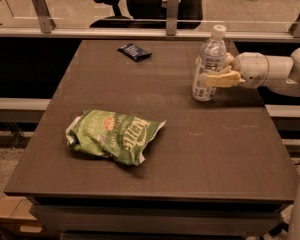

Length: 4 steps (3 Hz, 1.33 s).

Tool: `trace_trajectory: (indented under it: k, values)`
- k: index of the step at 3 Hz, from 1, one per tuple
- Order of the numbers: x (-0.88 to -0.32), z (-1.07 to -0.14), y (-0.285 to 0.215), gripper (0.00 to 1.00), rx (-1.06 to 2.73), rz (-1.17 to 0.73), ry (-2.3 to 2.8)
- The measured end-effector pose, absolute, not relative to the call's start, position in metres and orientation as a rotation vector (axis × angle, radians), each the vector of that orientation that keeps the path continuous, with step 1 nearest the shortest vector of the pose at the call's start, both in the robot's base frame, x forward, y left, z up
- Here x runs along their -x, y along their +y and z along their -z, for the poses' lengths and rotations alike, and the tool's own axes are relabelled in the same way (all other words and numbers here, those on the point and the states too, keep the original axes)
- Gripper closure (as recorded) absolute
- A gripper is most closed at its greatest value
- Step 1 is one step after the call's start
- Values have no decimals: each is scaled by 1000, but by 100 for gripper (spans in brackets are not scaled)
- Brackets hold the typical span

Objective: Place blue plastic bottle upright

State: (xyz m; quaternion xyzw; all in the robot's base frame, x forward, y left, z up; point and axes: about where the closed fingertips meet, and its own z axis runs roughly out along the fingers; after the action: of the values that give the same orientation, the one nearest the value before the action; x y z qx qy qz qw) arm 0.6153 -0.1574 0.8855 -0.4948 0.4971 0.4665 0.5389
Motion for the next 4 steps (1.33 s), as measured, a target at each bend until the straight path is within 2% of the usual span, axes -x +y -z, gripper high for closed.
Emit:
trace_trajectory:
  k: [3,4]
  values:
    - [-618,-886,-151,5,1179,-1112,1179]
    - [-619,-887,-149,0,1179,-1114,1178]
